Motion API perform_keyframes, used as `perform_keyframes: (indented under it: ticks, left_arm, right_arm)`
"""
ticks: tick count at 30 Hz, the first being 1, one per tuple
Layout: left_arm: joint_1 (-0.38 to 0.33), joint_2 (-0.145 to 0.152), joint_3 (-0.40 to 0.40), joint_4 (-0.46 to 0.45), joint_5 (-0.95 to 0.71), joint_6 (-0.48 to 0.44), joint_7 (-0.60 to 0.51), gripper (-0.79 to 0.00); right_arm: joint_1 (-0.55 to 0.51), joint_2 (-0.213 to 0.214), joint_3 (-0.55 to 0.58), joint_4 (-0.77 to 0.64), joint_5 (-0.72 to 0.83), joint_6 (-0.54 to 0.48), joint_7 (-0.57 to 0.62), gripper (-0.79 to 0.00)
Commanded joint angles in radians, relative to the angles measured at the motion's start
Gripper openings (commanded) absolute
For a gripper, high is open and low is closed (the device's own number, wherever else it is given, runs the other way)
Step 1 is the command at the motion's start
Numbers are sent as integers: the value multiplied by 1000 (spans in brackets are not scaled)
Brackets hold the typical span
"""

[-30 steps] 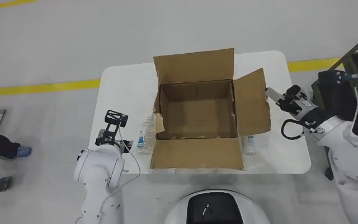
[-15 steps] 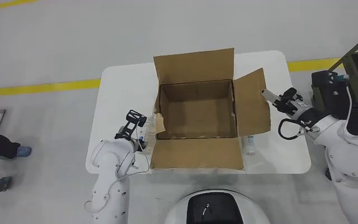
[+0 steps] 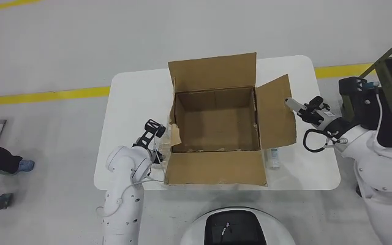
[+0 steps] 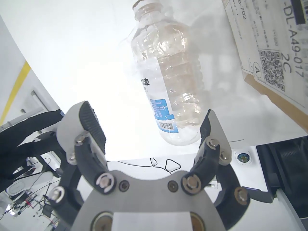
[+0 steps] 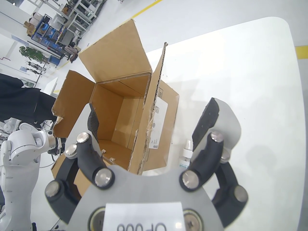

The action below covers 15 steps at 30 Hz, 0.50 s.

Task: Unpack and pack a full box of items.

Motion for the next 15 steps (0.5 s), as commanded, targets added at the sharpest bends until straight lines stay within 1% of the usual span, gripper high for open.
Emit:
perform_keyframes:
  ticks: [1,10,15]
  left_arm:
    - [-1,4,3,15,-20,2,-2,0]
    - [-36,15,-6,75,-186,76,-76,0]
    - [-51,25,10,106,-207,84,-84,0]
  right_arm:
    - [-1,1,-1,1,1,3,-2,0]
    - [4,5,-8,2,2,13,-6,0]
    - [8,7,-11,4,3,15,-7,0]
